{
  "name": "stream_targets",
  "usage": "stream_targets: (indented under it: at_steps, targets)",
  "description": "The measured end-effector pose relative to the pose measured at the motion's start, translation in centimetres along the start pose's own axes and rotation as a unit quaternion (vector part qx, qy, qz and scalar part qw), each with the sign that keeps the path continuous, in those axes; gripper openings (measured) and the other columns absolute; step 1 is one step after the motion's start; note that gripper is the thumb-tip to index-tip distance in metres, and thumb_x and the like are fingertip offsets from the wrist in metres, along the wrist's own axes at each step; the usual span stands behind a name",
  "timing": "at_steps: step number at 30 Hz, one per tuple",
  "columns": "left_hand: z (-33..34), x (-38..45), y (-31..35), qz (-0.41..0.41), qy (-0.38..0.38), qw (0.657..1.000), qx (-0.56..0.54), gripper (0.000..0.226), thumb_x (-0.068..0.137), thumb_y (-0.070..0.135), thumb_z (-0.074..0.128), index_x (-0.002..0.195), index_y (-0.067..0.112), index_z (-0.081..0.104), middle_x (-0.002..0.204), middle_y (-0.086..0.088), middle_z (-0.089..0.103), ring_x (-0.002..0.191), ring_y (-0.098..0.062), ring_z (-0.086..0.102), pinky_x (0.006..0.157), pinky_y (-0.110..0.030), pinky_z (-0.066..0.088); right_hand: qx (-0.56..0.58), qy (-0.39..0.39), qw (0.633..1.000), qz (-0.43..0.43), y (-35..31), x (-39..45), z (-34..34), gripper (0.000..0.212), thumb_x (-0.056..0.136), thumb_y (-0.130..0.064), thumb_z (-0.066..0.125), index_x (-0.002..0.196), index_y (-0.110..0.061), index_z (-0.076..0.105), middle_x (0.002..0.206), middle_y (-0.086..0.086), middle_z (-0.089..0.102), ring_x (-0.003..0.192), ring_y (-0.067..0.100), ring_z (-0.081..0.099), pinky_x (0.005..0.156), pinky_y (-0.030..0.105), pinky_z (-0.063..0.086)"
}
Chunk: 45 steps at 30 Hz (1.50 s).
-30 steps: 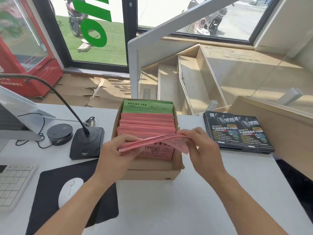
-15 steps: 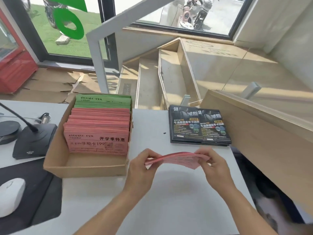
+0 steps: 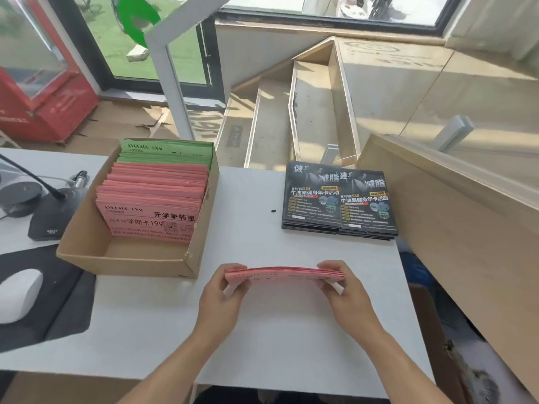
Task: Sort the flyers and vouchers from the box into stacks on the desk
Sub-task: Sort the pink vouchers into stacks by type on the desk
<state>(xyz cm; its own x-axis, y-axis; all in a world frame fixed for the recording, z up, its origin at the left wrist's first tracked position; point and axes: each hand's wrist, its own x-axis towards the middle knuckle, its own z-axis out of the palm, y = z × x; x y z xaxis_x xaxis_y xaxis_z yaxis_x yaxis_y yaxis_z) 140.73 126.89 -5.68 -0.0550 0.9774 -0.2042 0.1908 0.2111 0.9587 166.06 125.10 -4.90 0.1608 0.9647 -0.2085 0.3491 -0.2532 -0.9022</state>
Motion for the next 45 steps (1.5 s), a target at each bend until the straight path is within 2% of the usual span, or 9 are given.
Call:
stream_targets:
  at_steps: [7, 11, 16, 19, 22, 25, 32, 39, 45]
  targets:
    - [2.6, 1.3, 0.7, -0.001, -0.013, 0.998, 0.057, 0.022, 0.094, 0.008, 0.065, 0.100, 0.029, 0.066, 0.089, 0.016, 0.072, 0.083, 0.003, 0.062, 0.066, -0.009, 0.043, 0.033, 0.045, 0.998, 0.041, 0.5, -0.3, -0.7, 0.024, 0.098, -0.017, 0.063, 0.112, -0.034, 0.056, 0.100, -0.023, 0.070, 0.093, -0.006, 0.065, 0.071, 0.010, 0.048]
    - [7.2, 2.5, 1.5, -0.015, -0.051, 0.994, 0.096, 0.020, 0.094, 0.015, 0.063, 0.102, 0.033, 0.061, 0.092, 0.017, 0.071, 0.083, 0.002, 0.064, 0.071, -0.022, 0.052, 0.000, 0.142, 0.988, 0.065, 1.6, 0.0, -3.5, 0.031, 0.098, -0.020, 0.062, 0.124, -0.034, 0.052, 0.105, -0.014, 0.067, 0.091, 0.000, 0.066, 0.067, 0.016, 0.051]
    - [12.6, 4.7, 2.7, -0.012, -0.079, 0.982, 0.173, 0.026, 0.092, 0.022, 0.066, 0.110, 0.033, 0.052, 0.097, 0.013, 0.068, 0.086, -0.014, 0.068, 0.077, -0.038, 0.057, -0.073, 0.232, 0.968, 0.068, 3.7, 2.4, -6.8, 0.046, 0.095, -0.024, 0.063, 0.133, -0.043, 0.048, 0.118, -0.010, 0.060, 0.103, 0.012, 0.063, 0.085, 0.044, 0.057]
    - [13.8, 5.3, 2.6, -0.020, -0.080, 0.981, 0.174, 0.053, 0.085, 0.017, 0.075, 0.127, 0.032, 0.045, 0.109, 0.012, 0.064, 0.099, -0.014, 0.065, 0.087, -0.037, 0.055, -0.112, 0.221, 0.966, 0.072, 4.6, 2.5, -7.3, 0.055, 0.095, -0.023, 0.067, 0.144, -0.029, 0.044, 0.126, -0.006, 0.049, 0.114, 0.016, 0.056, 0.094, 0.034, 0.049]
    - [13.1, 4.7, 0.5, 0.001, -0.122, 0.975, 0.188, 0.090, 0.064, 0.016, 0.085, 0.135, 0.043, 0.037, 0.122, 0.017, 0.050, 0.117, -0.011, 0.054, 0.096, -0.035, 0.052, -0.173, 0.171, 0.967, 0.075, 6.2, 1.1, -7.1, 0.063, 0.091, -0.020, 0.071, 0.147, -0.022, 0.044, 0.145, 0.003, 0.042, 0.134, 0.022, 0.040, 0.114, 0.038, 0.036]
    - [12.7, 3.6, -1.0, 0.002, -0.161, 0.965, 0.206, 0.102, 0.063, 0.005, 0.069, 0.148, 0.042, 0.027, 0.143, 0.015, 0.037, 0.131, -0.012, 0.046, 0.101, -0.037, 0.052, -0.202, 0.140, 0.966, 0.086, 7.6, -0.1, -6.9, 0.064, 0.087, -0.016, 0.069, 0.145, -0.025, 0.046, 0.155, 0.004, 0.035, 0.142, 0.022, 0.028, 0.120, 0.040, 0.026]
    - [14.7, 3.5, -0.9, 0.038, -0.120, 0.973, 0.192, 0.081, 0.078, 0.000, 0.054, 0.146, 0.038, 0.030, 0.140, 0.015, 0.045, 0.126, -0.011, 0.052, 0.105, -0.040, 0.049, -0.198, 0.163, 0.963, 0.086, 7.8, 1.0, -7.9, 0.046, 0.090, -0.016, 0.067, 0.134, -0.024, 0.056, 0.148, -0.004, 0.045, 0.134, 0.019, 0.034, 0.115, 0.035, 0.032]
    - [15.9, 4.0, -0.9, 0.075, -0.083, 0.974, 0.198, 0.067, 0.082, 0.003, 0.065, 0.141, 0.026, 0.046, 0.135, 0.013, 0.053, 0.121, -0.013, 0.056, 0.103, -0.038, 0.051, -0.188, 0.164, 0.965, 0.083, 7.7, 1.9, -8.5, 0.045, 0.092, -0.016, 0.065, 0.135, -0.024, 0.055, 0.149, -0.006, 0.043, 0.129, 0.017, 0.040, 0.111, 0.036, 0.039]
    - [15.1, 3.5, 0.1, 0.084, -0.119, 0.968, 0.207, 0.057, 0.080, 0.003, 0.065, 0.130, 0.028, 0.054, 0.139, 0.021, 0.043, 0.128, -0.009, 0.051, 0.108, -0.027, 0.044, -0.260, 0.184, 0.947, 0.041, 6.5, 1.2, -7.1, 0.049, 0.091, -0.016, 0.064, 0.137, -0.029, 0.052, 0.161, -0.001, 0.028, 0.150, 0.019, 0.015, 0.121, 0.041, 0.020]
